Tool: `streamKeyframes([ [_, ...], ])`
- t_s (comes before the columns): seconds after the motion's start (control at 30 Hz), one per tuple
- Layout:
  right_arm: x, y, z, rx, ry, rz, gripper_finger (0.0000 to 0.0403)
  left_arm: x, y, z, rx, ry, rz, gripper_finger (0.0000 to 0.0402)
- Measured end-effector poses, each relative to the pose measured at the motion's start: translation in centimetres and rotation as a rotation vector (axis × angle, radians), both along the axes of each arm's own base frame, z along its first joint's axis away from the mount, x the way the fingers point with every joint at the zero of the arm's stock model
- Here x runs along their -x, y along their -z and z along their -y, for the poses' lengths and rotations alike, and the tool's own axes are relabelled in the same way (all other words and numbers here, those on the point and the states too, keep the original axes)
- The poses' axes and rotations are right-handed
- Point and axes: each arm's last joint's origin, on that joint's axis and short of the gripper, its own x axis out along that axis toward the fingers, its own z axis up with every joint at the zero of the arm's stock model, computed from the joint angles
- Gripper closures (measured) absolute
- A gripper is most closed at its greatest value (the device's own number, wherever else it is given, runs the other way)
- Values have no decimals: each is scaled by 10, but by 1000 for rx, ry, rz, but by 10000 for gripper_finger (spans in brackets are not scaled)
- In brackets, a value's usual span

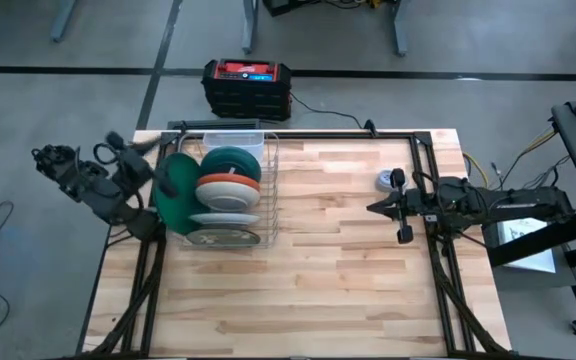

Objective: Sort dishes
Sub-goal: Return to Home Position

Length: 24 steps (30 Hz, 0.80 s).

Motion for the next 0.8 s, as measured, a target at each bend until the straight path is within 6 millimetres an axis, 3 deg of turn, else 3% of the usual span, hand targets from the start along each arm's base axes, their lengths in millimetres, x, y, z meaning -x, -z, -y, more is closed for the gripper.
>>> streamKeyframes([
  [0.4, 0, 0, 0, -5, 0, -1, 401, 47, 25, -36, 98, -227, 202, 247],
  [0.8, 0, 0, 0, -9, 0, 0, 401, 58, 64, -41, 79, -320, 185, 247],
])
